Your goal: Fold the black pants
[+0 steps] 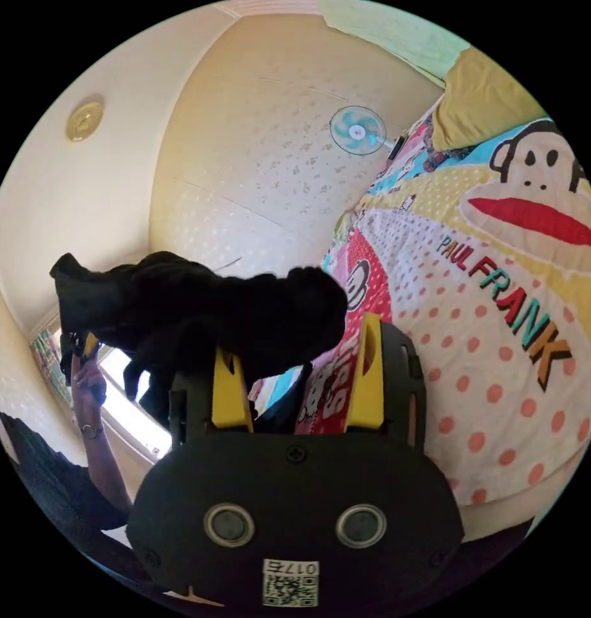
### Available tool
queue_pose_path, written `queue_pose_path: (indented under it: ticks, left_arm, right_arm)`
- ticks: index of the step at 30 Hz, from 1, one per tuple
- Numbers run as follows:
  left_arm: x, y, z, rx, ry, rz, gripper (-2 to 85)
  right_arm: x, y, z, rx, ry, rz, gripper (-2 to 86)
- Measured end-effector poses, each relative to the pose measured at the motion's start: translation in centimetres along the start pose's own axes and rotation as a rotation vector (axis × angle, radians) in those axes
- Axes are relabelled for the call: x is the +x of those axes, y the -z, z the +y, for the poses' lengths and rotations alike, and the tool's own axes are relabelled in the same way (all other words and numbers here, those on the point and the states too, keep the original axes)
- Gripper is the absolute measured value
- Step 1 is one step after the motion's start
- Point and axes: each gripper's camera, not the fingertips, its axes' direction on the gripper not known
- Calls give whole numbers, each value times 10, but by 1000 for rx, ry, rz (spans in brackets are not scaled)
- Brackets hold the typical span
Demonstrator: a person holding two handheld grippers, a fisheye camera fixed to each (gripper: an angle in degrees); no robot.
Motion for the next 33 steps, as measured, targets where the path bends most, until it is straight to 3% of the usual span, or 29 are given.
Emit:
queue_pose_path:
  ticks: [4, 9, 13, 17, 22, 29, 33]
  left_arm:
    - [21, 111, -3, 187, -7, -132, -3]
    - [25, 243, -12, 417, 32, -201, -3]
    - [20, 337, -23, 565, 48, -149, -3]
    - [5, 414, -49, 668, 51, 42, -3]
    - [-4, 474, -101, 702, 55, 144, -1]
    - [-8, 538, -174, 753, -17, 381, -1]
    - [-16, 543, -191, 797, -30, 383, 0]
  right_arm:
    - [-83, -16, 34, -128, 125, -299, 165]
    - [-227, 20, 41, 7, 334, -448, 95]
    - [-375, 56, 37, 117, 550, -373, 82]
    - [-491, 86, 42, 235, 686, -336, 81]
    - [-638, 113, 54, 414, 891, -248, 81]
    - [-755, 126, 77, 661, 1042, -174, 81]
    - [-789, 108, 77, 703, 1105, -69, 81]
